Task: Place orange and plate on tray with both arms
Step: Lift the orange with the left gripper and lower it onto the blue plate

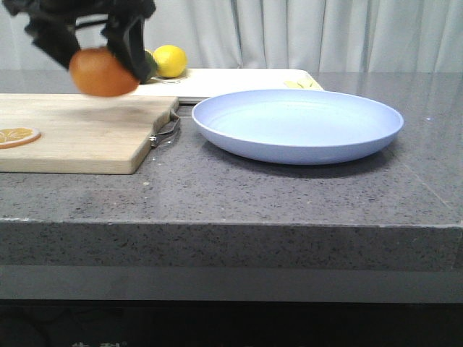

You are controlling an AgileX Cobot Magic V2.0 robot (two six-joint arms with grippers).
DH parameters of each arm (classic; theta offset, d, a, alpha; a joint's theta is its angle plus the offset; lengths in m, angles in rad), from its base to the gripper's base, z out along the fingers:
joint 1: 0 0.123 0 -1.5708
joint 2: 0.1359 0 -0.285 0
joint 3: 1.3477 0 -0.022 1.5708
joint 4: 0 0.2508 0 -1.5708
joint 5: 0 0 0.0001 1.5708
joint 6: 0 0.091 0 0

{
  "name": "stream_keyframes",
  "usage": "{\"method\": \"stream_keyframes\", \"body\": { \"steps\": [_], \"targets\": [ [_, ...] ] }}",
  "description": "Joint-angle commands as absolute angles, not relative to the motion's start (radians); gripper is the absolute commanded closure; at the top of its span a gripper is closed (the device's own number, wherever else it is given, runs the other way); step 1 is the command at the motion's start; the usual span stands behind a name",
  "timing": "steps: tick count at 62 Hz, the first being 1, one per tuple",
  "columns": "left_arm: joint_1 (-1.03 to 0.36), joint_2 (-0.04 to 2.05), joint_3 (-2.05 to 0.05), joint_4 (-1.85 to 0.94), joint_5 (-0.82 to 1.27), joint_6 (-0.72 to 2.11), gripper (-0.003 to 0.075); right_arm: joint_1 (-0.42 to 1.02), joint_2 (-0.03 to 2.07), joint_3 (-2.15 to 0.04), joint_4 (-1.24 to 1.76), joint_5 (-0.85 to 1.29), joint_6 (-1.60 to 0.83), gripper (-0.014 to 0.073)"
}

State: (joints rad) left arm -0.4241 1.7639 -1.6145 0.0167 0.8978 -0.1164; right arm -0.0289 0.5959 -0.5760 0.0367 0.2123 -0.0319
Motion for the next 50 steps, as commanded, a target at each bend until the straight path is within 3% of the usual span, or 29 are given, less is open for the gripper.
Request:
{"method": "stream_keyframes", "body": {
  "steps": [1, 25, 50],
  "targets": [
    [-0.461, 1.715, -1.707, -0.006, 0.855, -0.121, 0.0508, -0.037, 0.603, -0.613, 0.027, 0.122, -0.035, -0.0056],
    [-0.695, 1.757, -1.740, -0.011, 0.674, -0.119, 0.0507, -0.037, 0.603, -0.613, 0.027, 0.122, -0.035, -0.0056],
    [-0.783, 1.889, -1.740, -0.016, 0.569, -0.119, 0.0500, -0.037, 0.603, -0.613, 0.027, 0.122, -0.035, -0.0056]
  ]
}}
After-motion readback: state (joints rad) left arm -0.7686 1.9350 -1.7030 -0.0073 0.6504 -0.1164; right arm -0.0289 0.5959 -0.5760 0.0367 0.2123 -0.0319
